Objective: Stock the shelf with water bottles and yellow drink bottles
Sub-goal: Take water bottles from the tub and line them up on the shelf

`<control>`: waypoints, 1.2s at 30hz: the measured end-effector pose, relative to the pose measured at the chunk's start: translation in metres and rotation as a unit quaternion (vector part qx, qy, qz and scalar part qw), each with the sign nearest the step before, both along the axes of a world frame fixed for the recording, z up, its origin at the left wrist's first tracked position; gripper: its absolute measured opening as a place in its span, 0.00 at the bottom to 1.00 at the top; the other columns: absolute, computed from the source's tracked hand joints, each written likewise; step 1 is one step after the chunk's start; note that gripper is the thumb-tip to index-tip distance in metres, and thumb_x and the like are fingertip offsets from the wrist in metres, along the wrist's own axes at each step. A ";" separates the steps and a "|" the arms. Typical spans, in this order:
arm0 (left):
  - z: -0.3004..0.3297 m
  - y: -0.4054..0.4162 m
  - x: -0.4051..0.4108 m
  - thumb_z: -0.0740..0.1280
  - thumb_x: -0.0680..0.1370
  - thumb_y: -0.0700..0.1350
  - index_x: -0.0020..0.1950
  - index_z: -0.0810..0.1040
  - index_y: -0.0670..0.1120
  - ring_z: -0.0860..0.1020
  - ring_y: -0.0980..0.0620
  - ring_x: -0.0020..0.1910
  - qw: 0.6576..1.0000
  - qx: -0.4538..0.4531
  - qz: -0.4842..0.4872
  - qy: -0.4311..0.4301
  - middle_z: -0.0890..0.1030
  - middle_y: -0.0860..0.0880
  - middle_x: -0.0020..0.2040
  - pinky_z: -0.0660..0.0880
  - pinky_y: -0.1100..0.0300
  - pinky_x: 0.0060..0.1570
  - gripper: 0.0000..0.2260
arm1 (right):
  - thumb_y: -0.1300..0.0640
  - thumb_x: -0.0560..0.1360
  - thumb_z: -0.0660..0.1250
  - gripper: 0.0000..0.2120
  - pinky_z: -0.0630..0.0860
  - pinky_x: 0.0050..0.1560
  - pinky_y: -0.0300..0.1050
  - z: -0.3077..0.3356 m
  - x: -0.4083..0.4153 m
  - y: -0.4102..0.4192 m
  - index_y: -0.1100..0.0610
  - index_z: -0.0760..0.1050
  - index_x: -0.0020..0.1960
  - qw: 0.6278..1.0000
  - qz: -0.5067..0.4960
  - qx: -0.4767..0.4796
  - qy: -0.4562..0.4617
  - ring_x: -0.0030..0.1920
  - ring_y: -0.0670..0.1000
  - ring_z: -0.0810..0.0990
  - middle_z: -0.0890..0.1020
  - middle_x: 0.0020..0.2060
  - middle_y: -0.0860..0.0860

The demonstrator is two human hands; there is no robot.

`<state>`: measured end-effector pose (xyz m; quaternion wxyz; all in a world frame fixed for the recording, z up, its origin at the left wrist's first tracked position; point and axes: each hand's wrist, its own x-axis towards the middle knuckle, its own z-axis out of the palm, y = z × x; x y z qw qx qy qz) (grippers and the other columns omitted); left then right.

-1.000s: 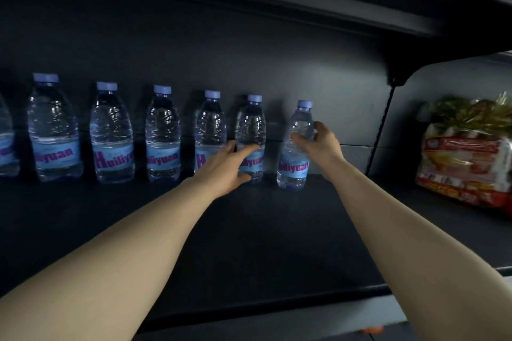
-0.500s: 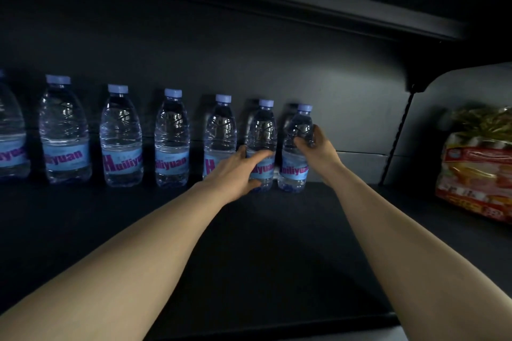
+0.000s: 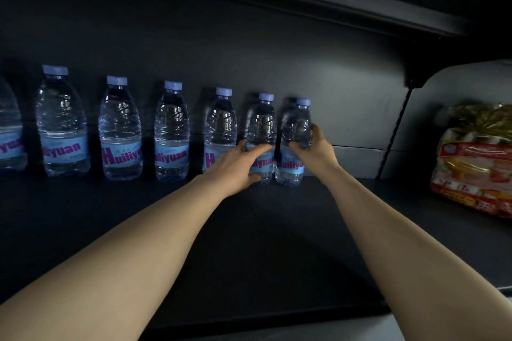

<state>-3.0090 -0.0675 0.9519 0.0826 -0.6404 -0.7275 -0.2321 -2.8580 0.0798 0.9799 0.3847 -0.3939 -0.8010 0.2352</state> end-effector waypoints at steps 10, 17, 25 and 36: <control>0.006 -0.020 -0.003 0.71 0.77 0.49 0.75 0.65 0.55 0.76 0.47 0.63 0.999 0.033 -0.002 -0.011 0.75 0.48 0.68 0.73 0.50 0.62 0.28 | 0.54 0.78 0.67 0.31 0.74 0.54 0.57 -0.003 0.009 -0.031 0.55 0.57 0.76 0.986 -0.069 0.122 -0.095 0.60 0.65 0.76 0.71 0.66 0.60; 0.022 -0.070 0.004 0.69 0.78 0.51 0.72 0.69 0.53 0.78 0.45 0.61 0.993 0.111 0.040 0.030 0.78 0.48 0.65 0.75 0.50 0.58 0.23 | 0.55 0.79 0.65 0.22 0.73 0.48 0.53 0.001 0.028 -0.094 0.58 0.66 0.70 0.940 -0.068 0.277 -0.186 0.60 0.62 0.74 0.75 0.61 0.58; 0.022 -0.175 0.010 0.69 0.78 0.50 0.68 0.73 0.51 0.79 0.46 0.56 0.983 0.165 0.050 0.056 0.79 0.48 0.61 0.76 0.53 0.49 0.18 | 0.56 0.76 0.69 0.19 0.75 0.49 0.55 -0.008 0.030 -0.210 0.59 0.73 0.65 0.914 -0.027 0.359 -0.190 0.57 0.63 0.76 0.79 0.56 0.57; -0.014 -0.383 -0.003 0.69 0.78 0.53 0.67 0.74 0.52 0.79 0.49 0.54 0.982 0.158 0.097 0.048 0.79 0.51 0.58 0.77 0.52 0.47 0.18 | 0.58 0.74 0.70 0.17 0.77 0.47 0.56 -0.044 0.013 -0.388 0.61 0.77 0.61 0.896 0.025 0.422 -0.136 0.52 0.62 0.78 0.81 0.51 0.58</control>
